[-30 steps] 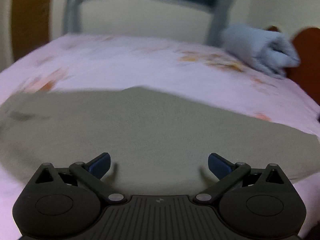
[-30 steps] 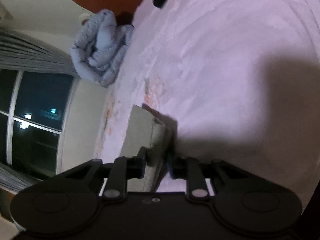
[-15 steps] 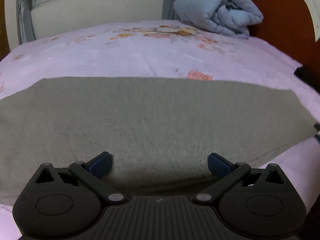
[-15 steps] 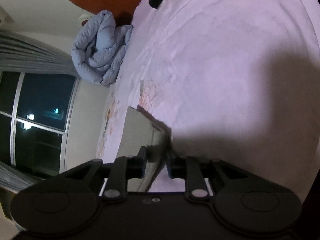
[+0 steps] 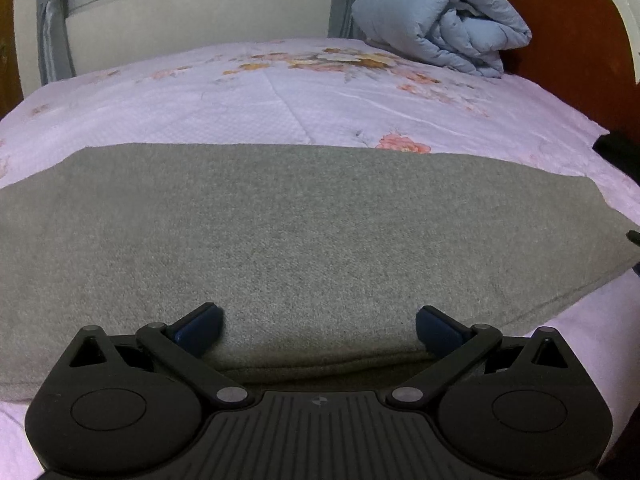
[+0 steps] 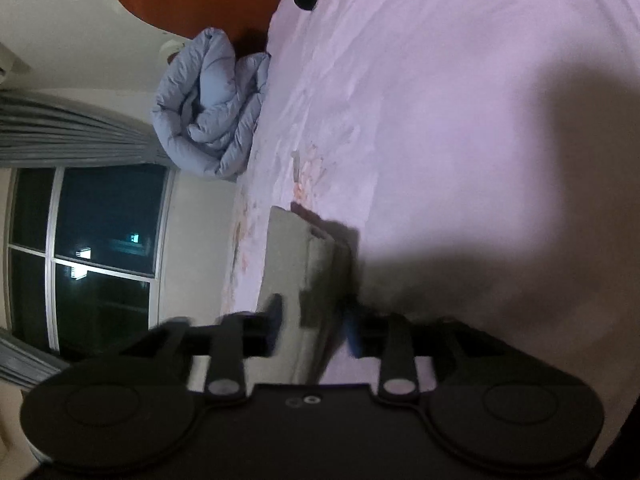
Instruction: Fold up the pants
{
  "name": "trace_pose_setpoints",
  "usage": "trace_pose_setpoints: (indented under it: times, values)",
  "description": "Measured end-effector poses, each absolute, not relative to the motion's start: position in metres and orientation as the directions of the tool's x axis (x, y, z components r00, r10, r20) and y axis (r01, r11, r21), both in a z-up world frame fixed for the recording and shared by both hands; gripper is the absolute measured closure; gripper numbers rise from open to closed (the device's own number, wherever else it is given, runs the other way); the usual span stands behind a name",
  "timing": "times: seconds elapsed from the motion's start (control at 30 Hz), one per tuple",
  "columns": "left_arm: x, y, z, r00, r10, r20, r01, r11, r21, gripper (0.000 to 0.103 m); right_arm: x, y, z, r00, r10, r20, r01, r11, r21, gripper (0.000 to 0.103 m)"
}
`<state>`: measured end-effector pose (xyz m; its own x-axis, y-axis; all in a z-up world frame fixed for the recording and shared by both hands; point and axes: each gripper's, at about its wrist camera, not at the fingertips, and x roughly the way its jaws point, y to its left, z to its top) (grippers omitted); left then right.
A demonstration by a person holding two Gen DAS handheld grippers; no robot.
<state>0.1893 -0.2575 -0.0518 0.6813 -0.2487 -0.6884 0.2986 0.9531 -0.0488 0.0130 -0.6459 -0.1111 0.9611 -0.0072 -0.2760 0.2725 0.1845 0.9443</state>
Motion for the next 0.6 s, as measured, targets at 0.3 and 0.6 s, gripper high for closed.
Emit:
trace_pose_setpoints:
  times: [0.3,0.6]
  values:
    - [0.191,-0.257,-0.051,0.679,-0.250,-0.690,0.304,0.952,-0.045,0.001,0.044,-0.582,0.005,0.962,-0.009,-0.273,0.221,0.611,0.760,0.101]
    - [0.177,-0.062,0.009,0.814,-0.067,-0.576,0.056,0.998,-0.037,0.006,0.138,-0.359,0.042,0.896,0.273,-0.350,-0.065,0.860,0.506,0.101]
